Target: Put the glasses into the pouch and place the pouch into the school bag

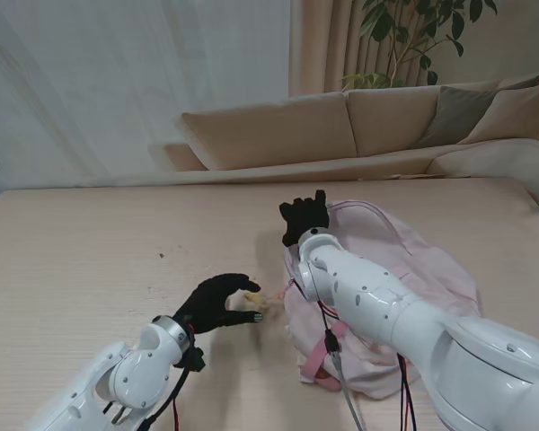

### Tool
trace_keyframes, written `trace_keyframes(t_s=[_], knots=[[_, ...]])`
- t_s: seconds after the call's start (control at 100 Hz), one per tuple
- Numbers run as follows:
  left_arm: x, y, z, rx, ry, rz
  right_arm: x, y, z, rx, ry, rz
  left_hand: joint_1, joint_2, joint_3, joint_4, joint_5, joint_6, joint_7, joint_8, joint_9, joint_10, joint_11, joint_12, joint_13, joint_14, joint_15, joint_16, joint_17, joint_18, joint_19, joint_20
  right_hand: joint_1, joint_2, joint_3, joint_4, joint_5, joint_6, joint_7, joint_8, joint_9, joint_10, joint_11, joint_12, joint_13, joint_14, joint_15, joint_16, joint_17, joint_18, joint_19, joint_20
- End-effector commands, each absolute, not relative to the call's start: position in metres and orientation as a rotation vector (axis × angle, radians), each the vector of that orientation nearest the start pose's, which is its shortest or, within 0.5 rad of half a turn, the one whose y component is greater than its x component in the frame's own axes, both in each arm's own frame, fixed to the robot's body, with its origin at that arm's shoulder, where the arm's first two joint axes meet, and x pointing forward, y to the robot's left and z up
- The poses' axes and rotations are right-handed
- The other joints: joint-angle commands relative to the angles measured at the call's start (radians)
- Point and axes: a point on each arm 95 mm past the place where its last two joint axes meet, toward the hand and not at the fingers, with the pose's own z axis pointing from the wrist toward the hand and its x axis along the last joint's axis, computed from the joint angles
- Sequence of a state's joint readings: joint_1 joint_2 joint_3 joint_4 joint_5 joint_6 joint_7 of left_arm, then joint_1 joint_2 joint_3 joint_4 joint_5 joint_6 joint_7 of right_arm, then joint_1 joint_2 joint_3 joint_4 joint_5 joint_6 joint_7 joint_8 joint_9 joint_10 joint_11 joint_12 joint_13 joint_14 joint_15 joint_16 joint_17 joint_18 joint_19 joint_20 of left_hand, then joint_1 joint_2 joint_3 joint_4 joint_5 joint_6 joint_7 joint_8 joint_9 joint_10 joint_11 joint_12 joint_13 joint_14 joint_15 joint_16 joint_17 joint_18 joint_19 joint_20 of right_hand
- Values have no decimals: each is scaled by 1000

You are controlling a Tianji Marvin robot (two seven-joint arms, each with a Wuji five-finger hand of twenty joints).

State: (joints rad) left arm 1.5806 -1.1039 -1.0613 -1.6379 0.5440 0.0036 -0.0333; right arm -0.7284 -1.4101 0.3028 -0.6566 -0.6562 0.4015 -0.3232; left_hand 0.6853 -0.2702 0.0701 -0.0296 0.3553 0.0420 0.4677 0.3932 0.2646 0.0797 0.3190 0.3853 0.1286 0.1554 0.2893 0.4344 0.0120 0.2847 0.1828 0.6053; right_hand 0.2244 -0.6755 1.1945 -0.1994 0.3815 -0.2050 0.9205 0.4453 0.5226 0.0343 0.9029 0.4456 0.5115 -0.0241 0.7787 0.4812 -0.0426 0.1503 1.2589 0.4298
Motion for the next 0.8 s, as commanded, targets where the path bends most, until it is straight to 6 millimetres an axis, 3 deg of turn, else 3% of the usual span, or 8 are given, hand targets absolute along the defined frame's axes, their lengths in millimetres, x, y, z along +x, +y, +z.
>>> trace_keyframes(t_s=[0.0,0.13,0.15,0.2,0.25,0.4,0.62,0.79], knots=[[378,-61,-339,-1668,1447,-1823,554,108,-349,1009,1503,1147,-46,-14,-35,30,-1,23,-26,-30,-29,0,-14,-17,-19,-14,-16,1,-2,10,39,26,-56,36,-56,43,-64,36,-32,-30,-68,18,-31,-21,-72,-15,-49,-27,-34,-8,-35,-27],[392,-61,-335,-1658,1413,-1838,549,108,-344,1037,1476,1268,-66,23,-41,28,-56,22,-68,-79,-66,13,-42,-52,-42,-22,-48,-28,-36,-7,110,8,-85,218,-280,67,-184,42,-73,-117,-209,13,-103,-61,-163,-28,-154,-79,-38,-7,-145,-101],[394,-61,-335,-1661,1403,-1845,548,107,-343,1042,1471,1287,-63,31,-47,29,-69,19,-68,-99,-68,16,-47,-69,-44,-25,-51,-38,-51,-10,150,-29,-82,248,-323,75,-200,40,-74,-127,-228,13,-109,-65,-176,-31,-167,-86,-39,-8,-161,-111],[401,-62,-334,-1670,1366,-1871,545,107,-339,1058,1456,1345,-58,42,-47,30,-98,-2,-67,-108,-70,20,-64,-84,-46,-31,-69,-52,-72,-19,174,-55,-75,309,-435,94,-223,31,-78,-150,-259,9,-122,-74,-199,-39,-194,-100,-41,-12,-207,-138],[407,-62,-331,-1691,1316,-1897,541,107,-334,1080,1437,1405,-53,46,-46,30,-120,-20,-49,-106,-71,20,-72,-92,-47,-36,-77,-59,-80,-27,197,-93,-95,337,-488,109,-238,24,-86,-163,-278,9,-137,-82,-216,-44,-217,-111,-43,-16,-238,-156],[421,-62,-323,-1741,1224,-1958,519,102,-319,1141,1373,1611,-41,53,-38,30,-153,-39,-21,-98,-73,-5,-91,-100,-52,-45,-100,-67,-79,-40,210,-163,-89,347,-482,112,-245,4,-102,-178,-304,1,-160,-93,-241,-57,-254,-130,-44,-29,-271,-174],[427,-58,-315,-1835,1061,-2040,475,82,-301,1232,1263,1842,-29,40,-31,32,-152,-67,-2,-89,-74,-17,-91,-94,-53,-49,-103,-64,-76,-47,226,-177,-69,338,-414,95,-227,41,-106,-188,-275,4,-173,-99,-215,-58,-276,-143,-36,-52,-234,-160],[422,-50,-316,-1908,958,-2075,442,67,-300,1455,1132,2008,-21,27,-25,34,-149,-84,15,-81,-76,-14,-100,-96,-53,-46,-108,-66,-77,-48,237,-186,-49,318,-364,84,-214,41,-117,-193,-264,5,-192,-105,-203,-51,-304,-156,-38,-53,-224,-153]])
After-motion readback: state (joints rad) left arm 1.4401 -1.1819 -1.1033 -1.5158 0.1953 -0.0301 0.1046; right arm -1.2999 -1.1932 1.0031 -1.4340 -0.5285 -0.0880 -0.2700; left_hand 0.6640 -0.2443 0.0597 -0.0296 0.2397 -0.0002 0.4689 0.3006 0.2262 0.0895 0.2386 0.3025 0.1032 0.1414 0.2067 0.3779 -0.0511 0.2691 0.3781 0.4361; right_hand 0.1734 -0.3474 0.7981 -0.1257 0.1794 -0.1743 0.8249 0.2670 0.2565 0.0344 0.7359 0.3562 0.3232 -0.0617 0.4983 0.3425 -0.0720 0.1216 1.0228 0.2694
